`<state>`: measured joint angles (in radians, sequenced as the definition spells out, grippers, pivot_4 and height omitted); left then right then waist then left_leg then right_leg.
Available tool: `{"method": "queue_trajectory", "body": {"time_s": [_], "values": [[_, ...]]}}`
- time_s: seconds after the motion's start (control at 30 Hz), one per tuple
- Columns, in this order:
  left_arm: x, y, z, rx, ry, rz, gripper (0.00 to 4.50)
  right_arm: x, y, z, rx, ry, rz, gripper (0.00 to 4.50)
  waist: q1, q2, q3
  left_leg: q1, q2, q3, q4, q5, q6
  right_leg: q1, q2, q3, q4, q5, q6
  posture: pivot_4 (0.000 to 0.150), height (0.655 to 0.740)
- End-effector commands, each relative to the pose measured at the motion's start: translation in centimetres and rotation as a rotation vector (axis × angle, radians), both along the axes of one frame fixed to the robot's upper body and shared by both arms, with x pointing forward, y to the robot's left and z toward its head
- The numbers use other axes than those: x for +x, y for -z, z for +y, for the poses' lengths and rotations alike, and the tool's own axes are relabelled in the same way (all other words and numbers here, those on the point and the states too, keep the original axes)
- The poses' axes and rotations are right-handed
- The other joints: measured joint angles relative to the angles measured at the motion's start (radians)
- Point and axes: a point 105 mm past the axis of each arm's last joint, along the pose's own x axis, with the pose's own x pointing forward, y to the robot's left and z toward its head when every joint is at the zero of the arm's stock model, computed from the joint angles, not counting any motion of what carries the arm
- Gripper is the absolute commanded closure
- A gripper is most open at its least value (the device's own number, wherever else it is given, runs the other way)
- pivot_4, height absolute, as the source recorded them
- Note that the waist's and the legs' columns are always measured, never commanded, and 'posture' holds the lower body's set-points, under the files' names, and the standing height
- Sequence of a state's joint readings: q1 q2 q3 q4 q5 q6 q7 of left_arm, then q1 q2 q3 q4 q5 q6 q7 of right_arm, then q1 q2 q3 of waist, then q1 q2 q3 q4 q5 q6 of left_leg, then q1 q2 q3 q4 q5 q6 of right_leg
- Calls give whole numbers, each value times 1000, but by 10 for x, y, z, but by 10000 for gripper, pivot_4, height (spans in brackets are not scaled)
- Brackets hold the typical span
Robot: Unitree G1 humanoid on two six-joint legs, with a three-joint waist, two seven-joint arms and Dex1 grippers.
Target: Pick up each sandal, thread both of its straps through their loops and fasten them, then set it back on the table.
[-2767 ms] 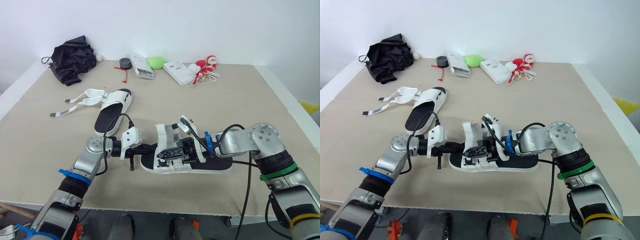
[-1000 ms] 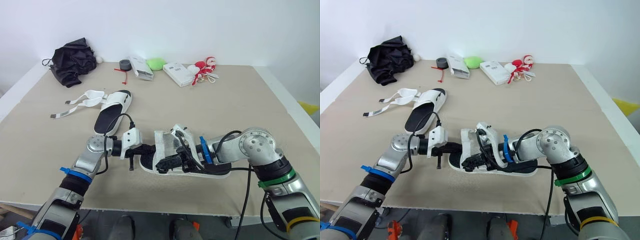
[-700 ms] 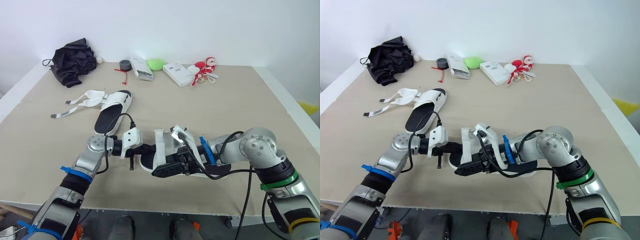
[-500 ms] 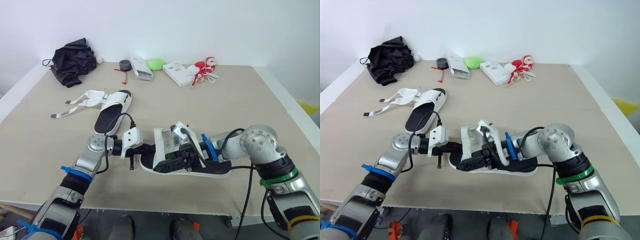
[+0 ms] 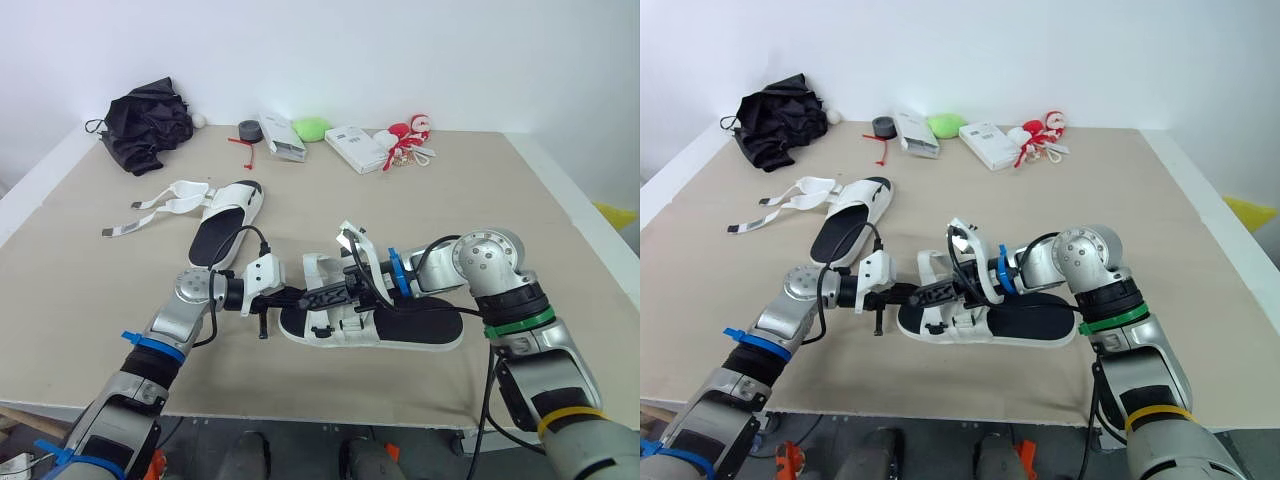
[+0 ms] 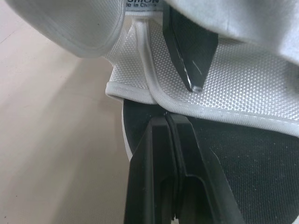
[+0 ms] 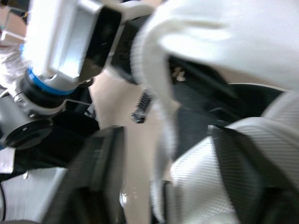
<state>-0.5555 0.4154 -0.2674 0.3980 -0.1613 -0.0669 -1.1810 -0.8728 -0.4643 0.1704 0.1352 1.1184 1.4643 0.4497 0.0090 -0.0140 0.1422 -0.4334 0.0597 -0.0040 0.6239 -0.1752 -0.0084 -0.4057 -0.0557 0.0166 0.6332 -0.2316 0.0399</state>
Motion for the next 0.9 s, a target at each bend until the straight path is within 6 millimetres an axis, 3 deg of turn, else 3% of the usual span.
{"method": "queue_trajectory", "body": {"time_s": [0.03,0.37,0.63,0.8,0.9], "values": [[-9,43,10,124,-37,129,45000,-7,-12,1,-2,-43,-56,44332,0,0,0,0,0,0,0,0,0,0,0,0,0,0,0,1500,7380],[-9,44,11,129,-36,129,45000,-38,12,0,-103,-176,-44,44332,0,0,0,0,0,0,0,0,0,0,-1,0,0,-1,0,1500,7380],[-10,44,12,132,-36,131,45000,-33,24,-2,-149,-150,-97,44332,0,0,0,1,0,0,-1,0,0,0,-1,0,0,-1,1,1500,7380],[-10,45,12,134,-33,131,45000,-16,30,-9,-189,-71,-112,44332,0,1,0,3,0,0,-2,0,0,-1,-1,0,-1,-2,0,1500,7380],[-10,44,12,134,-34,130,45000,-28,18,-6,-128,-141,-120,44332,0,1,-1,4,0,0,-2,0,0,-1,-1,0,-1,-2,0,1500,7380]]}}
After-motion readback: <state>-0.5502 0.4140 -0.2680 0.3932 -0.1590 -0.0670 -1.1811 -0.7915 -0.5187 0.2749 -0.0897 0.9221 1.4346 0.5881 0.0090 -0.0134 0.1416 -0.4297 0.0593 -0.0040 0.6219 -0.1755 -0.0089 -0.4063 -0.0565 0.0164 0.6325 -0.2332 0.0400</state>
